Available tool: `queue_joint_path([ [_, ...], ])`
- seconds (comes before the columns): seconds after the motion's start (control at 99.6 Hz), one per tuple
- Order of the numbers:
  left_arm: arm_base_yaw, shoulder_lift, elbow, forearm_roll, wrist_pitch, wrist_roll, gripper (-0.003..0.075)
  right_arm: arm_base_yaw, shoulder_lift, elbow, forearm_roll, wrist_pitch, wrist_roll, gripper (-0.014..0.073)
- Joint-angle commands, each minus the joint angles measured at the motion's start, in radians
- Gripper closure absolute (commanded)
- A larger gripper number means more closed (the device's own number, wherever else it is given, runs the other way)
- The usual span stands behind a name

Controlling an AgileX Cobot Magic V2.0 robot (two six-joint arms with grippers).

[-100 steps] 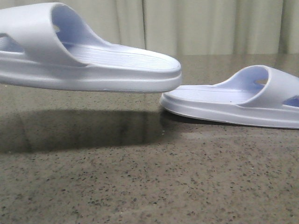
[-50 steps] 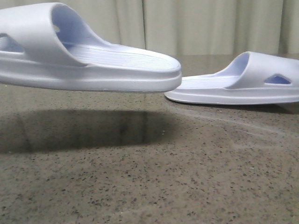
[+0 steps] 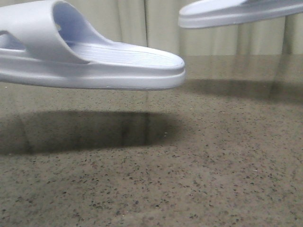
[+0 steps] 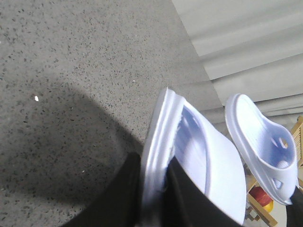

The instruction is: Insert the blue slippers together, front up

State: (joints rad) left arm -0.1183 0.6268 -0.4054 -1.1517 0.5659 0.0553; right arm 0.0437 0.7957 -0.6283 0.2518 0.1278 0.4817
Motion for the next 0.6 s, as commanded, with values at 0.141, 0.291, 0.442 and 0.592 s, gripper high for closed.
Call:
queue_joint_path([
  [0.141,-0.007,-0.002,-0.033,-0.122,0.008,-0.002,0.0704,0.001,-0.134,-0.079,0.073,0.107,-0.001,0.0701],
  [0.291,-0.007,-0.002,-0.033,-0.134,0.018,-0.002,0.0704,0.001,-0.200,-0.083,0.150,0.204,-0.007,0.0701],
  [0.442,-0.007,-0.002,-0.033,-0.150,0.032,-0.002,0.0704,0.001,-0.243,-0.083,0.235,0.313,-0.069,0.0701],
  [0.592,-0.007,-0.002,-0.033,-0.150,0.040,-0.002,0.0704,0.001,-0.263,-0.083,0.416,0.402,-0.238,0.0701],
])
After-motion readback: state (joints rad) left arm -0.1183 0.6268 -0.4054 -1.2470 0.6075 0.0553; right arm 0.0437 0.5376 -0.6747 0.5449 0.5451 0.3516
